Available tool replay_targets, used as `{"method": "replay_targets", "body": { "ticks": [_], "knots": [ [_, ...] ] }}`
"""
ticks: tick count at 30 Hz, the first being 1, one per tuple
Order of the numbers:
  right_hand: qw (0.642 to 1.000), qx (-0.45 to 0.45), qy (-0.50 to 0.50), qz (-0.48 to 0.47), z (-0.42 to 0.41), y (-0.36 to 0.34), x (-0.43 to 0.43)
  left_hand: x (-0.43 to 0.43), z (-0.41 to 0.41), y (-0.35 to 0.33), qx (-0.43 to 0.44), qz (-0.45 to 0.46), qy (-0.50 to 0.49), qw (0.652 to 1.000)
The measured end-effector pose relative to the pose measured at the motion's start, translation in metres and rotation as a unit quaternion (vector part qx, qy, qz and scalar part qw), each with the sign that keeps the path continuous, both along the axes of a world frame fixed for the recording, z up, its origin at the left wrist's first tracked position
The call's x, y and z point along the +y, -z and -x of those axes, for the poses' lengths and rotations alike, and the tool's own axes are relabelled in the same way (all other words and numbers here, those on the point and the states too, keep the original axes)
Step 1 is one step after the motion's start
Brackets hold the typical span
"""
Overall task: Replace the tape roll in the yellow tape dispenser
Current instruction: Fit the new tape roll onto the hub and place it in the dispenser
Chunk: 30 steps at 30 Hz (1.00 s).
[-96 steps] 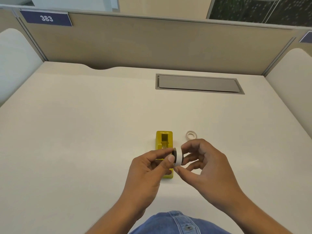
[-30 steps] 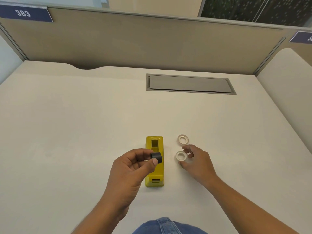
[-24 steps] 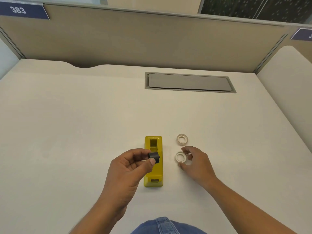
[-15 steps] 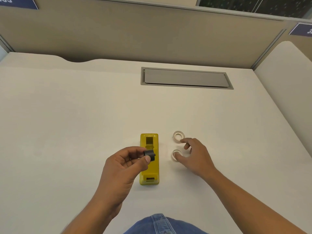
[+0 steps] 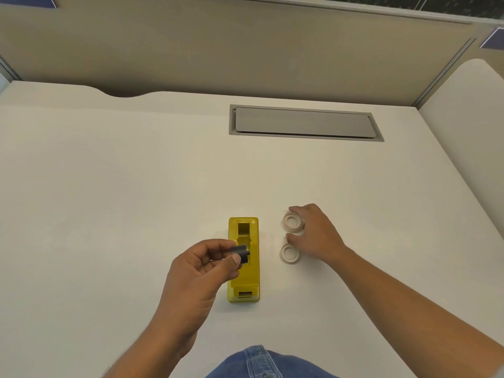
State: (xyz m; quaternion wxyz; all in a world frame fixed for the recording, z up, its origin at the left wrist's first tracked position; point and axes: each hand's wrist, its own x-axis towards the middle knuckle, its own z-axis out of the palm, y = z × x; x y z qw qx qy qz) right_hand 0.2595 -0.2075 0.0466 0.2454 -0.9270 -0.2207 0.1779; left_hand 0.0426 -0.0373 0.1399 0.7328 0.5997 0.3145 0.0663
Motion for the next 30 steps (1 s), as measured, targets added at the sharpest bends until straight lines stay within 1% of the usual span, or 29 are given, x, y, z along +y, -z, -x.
{"method": "replay_targets", "body": {
  "ticks": [8, 14, 17, 21, 25, 30],
  "knots": [
    [0.998, -0.014, 0.026, -0.054, -0.002, -0.003, -0.001, 0.003, -0.001, -0.002, -0.015, -0.002, -0.006, 1.000],
    [0.983, 0.003, 0.023, -0.179, 0.020, -0.039, -0.006, 0.002, 0.004, -0.011, -0.036, 0.004, -0.021, 0.999],
    [0.970, 0.029, -0.001, -0.243, 0.045, -0.063, -0.008, -0.002, 0.007, -0.017, -0.037, 0.004, -0.024, 0.999],
    [0.951, 0.064, -0.033, -0.300, 0.082, -0.091, -0.007, -0.007, 0.012, -0.024, -0.039, 0.005, -0.013, 0.999],
    [0.942, 0.079, -0.074, -0.318, 0.115, -0.105, -0.007, -0.012, 0.021, -0.027, -0.039, -0.008, -0.003, 0.999],
    [0.934, 0.087, -0.086, -0.337, 0.127, -0.113, -0.003, -0.015, 0.025, -0.029, -0.051, -0.011, 0.005, 0.999]
  ]
}}
